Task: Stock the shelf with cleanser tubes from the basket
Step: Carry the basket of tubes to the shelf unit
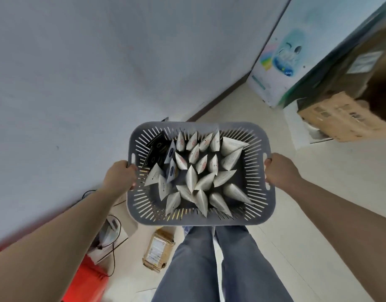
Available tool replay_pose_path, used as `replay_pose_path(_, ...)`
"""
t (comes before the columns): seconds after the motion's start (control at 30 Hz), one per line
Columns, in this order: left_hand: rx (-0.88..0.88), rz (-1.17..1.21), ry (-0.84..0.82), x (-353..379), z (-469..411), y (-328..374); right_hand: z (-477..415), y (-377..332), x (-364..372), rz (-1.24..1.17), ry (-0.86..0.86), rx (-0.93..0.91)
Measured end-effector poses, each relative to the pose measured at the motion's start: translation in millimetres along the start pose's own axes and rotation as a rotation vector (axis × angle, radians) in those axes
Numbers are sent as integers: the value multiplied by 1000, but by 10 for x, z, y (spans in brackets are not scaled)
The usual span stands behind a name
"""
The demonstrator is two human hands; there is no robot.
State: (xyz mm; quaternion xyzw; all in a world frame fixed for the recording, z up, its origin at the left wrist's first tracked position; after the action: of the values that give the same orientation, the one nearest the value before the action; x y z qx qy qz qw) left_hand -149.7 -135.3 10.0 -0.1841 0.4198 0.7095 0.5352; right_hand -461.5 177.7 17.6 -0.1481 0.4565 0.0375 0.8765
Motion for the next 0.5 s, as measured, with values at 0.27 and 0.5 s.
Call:
replay_pose_path(0.27, 223, -95, -58, 395, 709, 1329, 315, 1267, -653, -231, 60, 231)
replay_pose_path(0.5, 380, -195, -107, 1064, 1591, 2348, 620, 2565, -1234, -404, 99, 372)
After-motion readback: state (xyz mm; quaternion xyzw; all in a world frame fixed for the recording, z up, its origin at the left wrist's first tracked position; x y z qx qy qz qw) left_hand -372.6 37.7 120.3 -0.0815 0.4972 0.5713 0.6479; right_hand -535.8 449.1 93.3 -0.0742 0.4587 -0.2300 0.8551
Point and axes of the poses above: each hand's wrist, its own z-axis away from the middle knuckle, its own x-axis out of the palm, y = z × x, the point moved 10 cm from there along -z, towards the middle knuckle, and after that the axes turned 8 degrees about y, right-handed, at the moved point
